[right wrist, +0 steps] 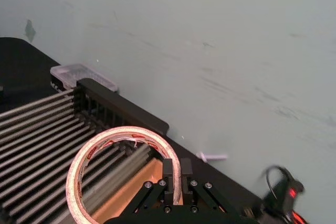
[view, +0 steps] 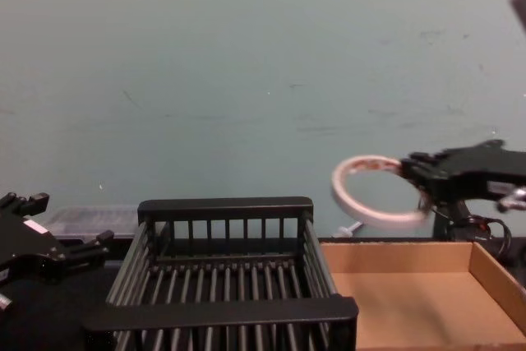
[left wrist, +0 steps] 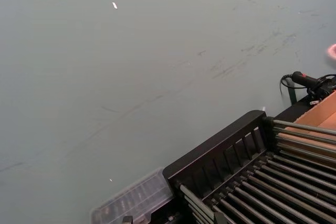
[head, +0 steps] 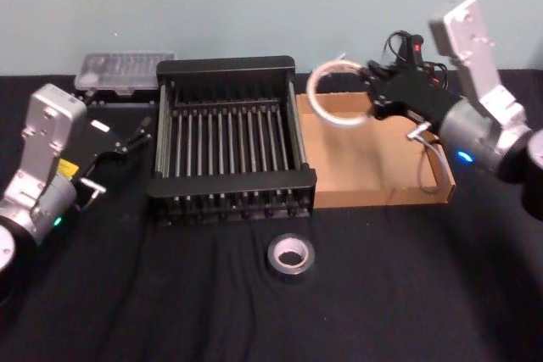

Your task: Pick up the white tape and place it into the black box , Pick up the silver tape and place it into the brown box.

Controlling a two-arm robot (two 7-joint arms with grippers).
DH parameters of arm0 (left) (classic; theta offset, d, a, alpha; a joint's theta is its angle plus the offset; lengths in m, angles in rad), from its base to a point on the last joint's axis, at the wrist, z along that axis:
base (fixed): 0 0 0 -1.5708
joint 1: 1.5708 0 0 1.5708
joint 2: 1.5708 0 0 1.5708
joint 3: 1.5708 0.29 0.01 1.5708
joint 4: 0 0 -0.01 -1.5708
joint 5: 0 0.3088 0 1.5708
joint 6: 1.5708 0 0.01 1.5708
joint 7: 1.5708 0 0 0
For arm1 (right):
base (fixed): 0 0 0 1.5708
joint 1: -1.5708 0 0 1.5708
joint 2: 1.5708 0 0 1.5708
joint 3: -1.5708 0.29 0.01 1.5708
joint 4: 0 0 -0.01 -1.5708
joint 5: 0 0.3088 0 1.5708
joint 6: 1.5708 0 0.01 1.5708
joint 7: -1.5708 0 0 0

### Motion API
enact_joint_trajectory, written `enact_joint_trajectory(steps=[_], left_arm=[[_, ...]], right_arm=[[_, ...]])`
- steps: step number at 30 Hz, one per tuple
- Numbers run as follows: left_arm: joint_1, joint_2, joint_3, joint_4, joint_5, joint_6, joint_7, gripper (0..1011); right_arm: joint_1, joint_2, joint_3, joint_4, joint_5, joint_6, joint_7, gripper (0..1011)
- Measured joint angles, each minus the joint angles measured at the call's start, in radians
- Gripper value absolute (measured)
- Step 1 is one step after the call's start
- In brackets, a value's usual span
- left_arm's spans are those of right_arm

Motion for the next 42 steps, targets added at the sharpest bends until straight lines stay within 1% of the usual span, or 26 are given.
enact_joint_trajectory(steps=[3, 4, 7, 8, 9, 10, 12, 15, 16, 19, 21, 22, 25, 32, 42], left_arm=[[0.0, 0.0, 0.0, 0.0, 0.0, 0.0, 0.0, 1001], [0.0, 0.0, 0.0, 0.0, 0.0, 0.0, 0.0, 1001], [0.0, 0.0, 0.0, 0.0, 0.0, 0.0, 0.0, 1001], [0.0, 0.0, 0.0, 0.0, 0.0, 0.0, 0.0, 1001], [0.0, 0.0, 0.0, 0.0, 0.0, 0.0, 0.0, 1001], [0.0, 0.0, 0.0, 0.0, 0.0, 0.0, 0.0, 1002], [0.0, 0.0, 0.0, 0.0, 0.0, 0.0, 0.0, 1001], [0.0, 0.0, 0.0, 0.0, 0.0, 0.0, 0.0, 1001], [0.0, 0.0, 0.0, 0.0, 0.0, 0.0, 0.0, 1001], [0.0, 0.0, 0.0, 0.0, 0.0, 0.0, 0.0, 1001], [0.0, 0.0, 0.0, 0.0, 0.0, 0.0, 0.0, 1001], [0.0, 0.0, 0.0, 0.0, 0.0, 0.0, 0.0, 1001], [0.0, 0.0, 0.0, 0.0, 0.0, 0.0, 0.0, 1001], [0.0, 0.0, 0.0, 0.0, 0.0, 0.0, 0.0, 1001], [0.0, 0.0, 0.0, 0.0, 0.0, 0.0, 0.0, 1001]], right_arm=[[0.039, -0.026, -0.022, 0.046, -0.013, -0.016, 0.005, 91], [0.058, -0.041, -0.034, 0.069, -0.019, -0.023, 0.007, 91], [0.086, -0.064, -0.048, 0.105, -0.027, -0.036, 0.007, 91], [0.104, -0.082, -0.059, 0.132, -0.033, -0.044, 0.007, 90], [0.104, -0.082, -0.059, 0.132, -0.033, -0.044, 0.007, 90], [0.129, -0.105, -0.073, 0.168, -0.041, -0.057, 0.007, 91], [0.143, -0.119, -0.083, 0.192, -0.048, -0.066, 0.007, 91], [0.177, -0.159, -0.106, 0.259, -0.064, -0.089, 0.006, 91], [0.177, -0.159, -0.106, 0.259, -0.064, -0.089, 0.006, 91], [0.2, -0.192, -0.123, 0.322, -0.078, -0.106, 0.004, 91], [0.206, -0.203, -0.129, 0.346, -0.083, -0.112, 0.003, 91], [0.212, -0.214, -0.133, 0.37, -0.088, -0.118, 0.001, 91], [0.219, -0.231, -0.14, 0.405, -0.095, -0.126, 0.0, 91], [0.226, -0.249, -0.145, 0.447, -0.105, -0.138, 0.003, 91], [0.226, -0.248, -0.145, 0.444, -0.104, -0.138, 0.004, 91]])
